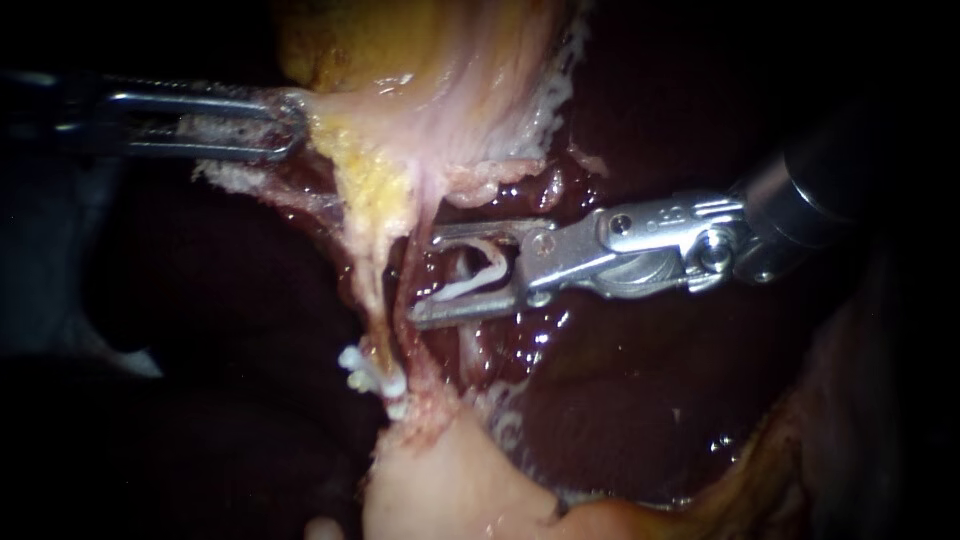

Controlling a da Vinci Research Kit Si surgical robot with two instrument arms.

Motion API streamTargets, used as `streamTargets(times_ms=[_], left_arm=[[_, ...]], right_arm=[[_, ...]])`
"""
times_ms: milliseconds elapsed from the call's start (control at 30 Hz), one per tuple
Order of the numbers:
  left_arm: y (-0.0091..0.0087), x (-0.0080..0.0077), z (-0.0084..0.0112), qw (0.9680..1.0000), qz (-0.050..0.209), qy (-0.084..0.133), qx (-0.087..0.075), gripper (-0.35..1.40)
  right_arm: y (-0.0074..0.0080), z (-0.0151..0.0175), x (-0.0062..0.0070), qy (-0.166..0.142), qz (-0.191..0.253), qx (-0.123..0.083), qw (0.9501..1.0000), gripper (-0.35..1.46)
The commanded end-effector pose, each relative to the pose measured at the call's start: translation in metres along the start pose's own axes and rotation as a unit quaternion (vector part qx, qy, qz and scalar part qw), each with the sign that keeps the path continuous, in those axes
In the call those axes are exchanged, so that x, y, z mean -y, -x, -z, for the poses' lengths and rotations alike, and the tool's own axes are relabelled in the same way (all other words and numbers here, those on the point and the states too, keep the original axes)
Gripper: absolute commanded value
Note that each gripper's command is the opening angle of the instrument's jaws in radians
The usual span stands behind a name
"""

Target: Clipping third clip left tube

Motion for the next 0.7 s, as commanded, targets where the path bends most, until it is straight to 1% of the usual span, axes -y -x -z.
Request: streamTargets(times_ms=[33,167,300,467,700], left_arm=[[0.0000,0.0000,0.0000,1.0000,0.000,0.000,0.000,-0.35],[0.0000,0.0000,0.0000,1.0000,0.000,0.000,0.000,-0.35],[0.0000,0.0000,0.0000,1.0000,0.000,0.000,0.000,-0.35],[0.0000,0.0000,0.0000,1.0000,0.000,0.000,0.000,-0.35],[0.0000,0.0000,0.0000,1.0000,0.000,0.000,0.000,-0.35]], right_arm=[[0.0000,0.0001,0.0000,0.000,0.000,0.000,1.0000,0.43],[0.0001,0.0008,0.0002,-0.002,0.000,0.000,1.0000,0.43],[0.0002,0.0025,0.0004,-0.003,0.000,-0.001,1.0000,0.43],[0.0000,0.0048,0.0006,-0.005,-0.002,-0.001,1.0000,0.43],[-0.0003,0.0070,0.0018,-0.013,-0.001,-0.001,0.9999,0.45]])
